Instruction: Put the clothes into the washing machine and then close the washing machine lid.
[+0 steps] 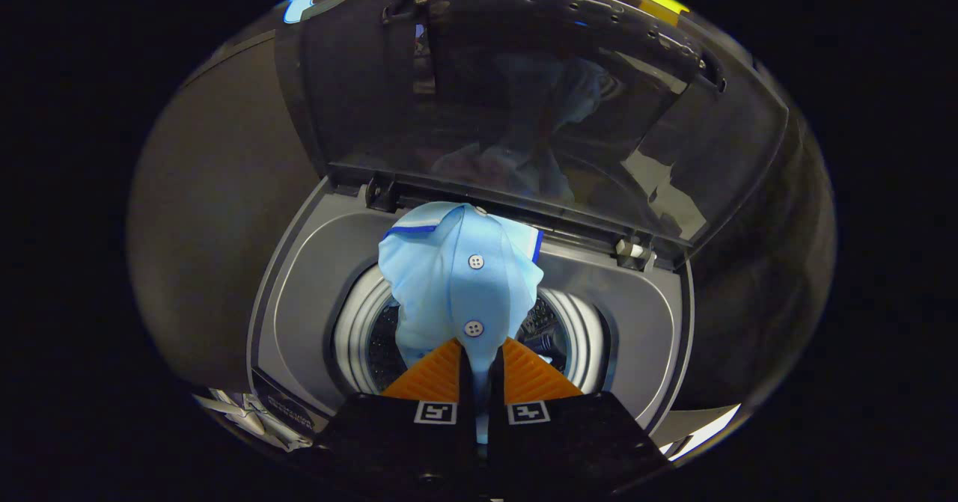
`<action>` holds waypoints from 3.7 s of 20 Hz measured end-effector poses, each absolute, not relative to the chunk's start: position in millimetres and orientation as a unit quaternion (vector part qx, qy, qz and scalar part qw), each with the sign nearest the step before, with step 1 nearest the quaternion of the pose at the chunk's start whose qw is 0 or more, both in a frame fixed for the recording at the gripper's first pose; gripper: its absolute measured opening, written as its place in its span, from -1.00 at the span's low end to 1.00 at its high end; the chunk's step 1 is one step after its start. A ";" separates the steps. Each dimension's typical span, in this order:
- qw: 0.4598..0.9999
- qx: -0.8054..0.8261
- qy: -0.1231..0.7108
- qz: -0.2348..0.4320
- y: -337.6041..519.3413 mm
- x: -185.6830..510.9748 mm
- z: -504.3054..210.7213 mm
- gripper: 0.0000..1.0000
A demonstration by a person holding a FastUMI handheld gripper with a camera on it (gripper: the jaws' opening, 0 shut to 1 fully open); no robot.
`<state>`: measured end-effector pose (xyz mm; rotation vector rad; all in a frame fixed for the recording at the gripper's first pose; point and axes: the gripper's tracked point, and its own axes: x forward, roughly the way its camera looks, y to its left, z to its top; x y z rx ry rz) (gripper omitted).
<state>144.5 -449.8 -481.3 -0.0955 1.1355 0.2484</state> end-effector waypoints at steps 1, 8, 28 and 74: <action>0.833 -0.043 0.539 0.118 -450.0 143.1 -482.0 -0.80; 0.806 0.001 0.574 0.147 -433.5 120.9 -498.7 -0.80; 0.850 0.041 0.521 0.066 -470.0 155.2 -489.2 1.00; 0.953 0.064 0.288 0.066 -463.5 412.0 -320.1 0.98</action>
